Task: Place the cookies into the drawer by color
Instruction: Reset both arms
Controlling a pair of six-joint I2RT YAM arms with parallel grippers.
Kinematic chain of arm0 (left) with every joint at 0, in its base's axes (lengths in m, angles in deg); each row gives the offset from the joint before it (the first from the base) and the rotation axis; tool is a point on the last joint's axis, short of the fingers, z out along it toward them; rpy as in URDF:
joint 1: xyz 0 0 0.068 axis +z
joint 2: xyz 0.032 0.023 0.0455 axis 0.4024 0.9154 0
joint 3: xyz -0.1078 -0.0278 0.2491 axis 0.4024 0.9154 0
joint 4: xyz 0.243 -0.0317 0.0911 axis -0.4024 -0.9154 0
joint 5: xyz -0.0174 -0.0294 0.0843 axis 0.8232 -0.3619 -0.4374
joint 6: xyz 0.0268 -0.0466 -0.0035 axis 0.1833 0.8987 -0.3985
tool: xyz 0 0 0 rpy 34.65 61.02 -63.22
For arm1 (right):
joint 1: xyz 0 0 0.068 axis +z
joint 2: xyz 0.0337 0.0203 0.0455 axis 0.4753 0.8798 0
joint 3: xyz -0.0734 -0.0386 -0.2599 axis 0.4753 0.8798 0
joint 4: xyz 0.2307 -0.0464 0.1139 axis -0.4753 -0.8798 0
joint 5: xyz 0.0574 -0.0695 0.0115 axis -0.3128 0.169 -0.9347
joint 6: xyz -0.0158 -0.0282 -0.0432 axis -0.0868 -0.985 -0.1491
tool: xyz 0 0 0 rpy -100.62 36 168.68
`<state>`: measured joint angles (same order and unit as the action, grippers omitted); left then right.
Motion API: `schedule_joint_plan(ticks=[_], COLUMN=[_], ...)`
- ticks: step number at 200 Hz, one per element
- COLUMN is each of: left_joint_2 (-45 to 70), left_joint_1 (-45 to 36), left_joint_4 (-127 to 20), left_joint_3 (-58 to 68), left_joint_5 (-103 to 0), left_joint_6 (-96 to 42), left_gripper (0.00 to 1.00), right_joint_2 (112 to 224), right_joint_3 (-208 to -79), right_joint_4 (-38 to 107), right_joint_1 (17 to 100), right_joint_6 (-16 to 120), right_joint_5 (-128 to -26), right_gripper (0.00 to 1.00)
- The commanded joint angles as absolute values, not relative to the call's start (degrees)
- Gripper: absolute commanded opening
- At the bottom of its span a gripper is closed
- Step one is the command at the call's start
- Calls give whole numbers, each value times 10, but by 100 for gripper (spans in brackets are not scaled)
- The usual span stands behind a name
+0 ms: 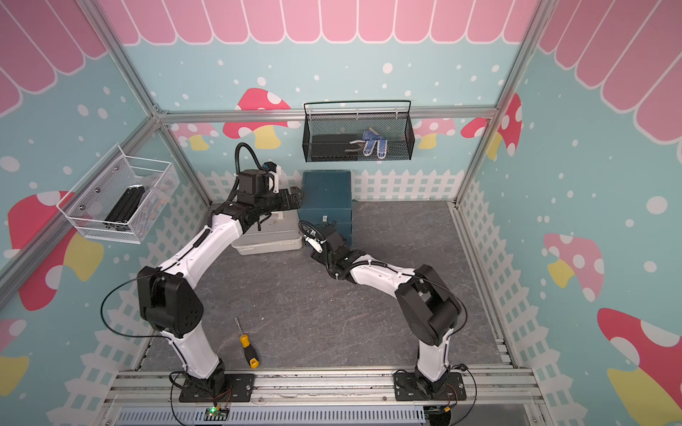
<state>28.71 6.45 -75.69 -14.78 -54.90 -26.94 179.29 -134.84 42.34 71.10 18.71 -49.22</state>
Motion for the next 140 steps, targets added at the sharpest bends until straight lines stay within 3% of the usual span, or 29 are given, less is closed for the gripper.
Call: schedule_joint_plan(ticks=[1,13,23,26,56,68,80,108,140], left_joint_2=[197,145,100,89,-66,-114,-143,-146,-106], left_joint_1=[38,26,17,17,14,16,20,22,31], left_joint_4=[-683,-644,-597,-576,-345,-350,-392,-417,-238], left_joint_3=[-72,-6,63,88,351,410,433,479,593], left_joint_5=[-598,-601,-610,-614,-725,-802,-807,-845,-857], left_joint_6=[-289,-311,-333,-337,-344,-325,-346,-397,-473], left_gripper=[99,99,99,99,99,99,99,99,99], right_joint_2=[1707,1658,1622,1612,1508,1475,1446,1382,1406], right_joint_3=[-1265,-1195,-1140,-1126,-1014,-967,-918,-839,-802], right_joint_4=[527,591,640,651,678,680,705,729,772], right_joint_1=[712,712,711,711,689,654,631,586,465], right_joint_6=[212,181,178,181,213,245,246,240,229], right_joint_5=[-497,-481,-442,-431,-376,-409,-426,-386,-401], right_gripper=[74,78,97,98,99,98,99,99,99])
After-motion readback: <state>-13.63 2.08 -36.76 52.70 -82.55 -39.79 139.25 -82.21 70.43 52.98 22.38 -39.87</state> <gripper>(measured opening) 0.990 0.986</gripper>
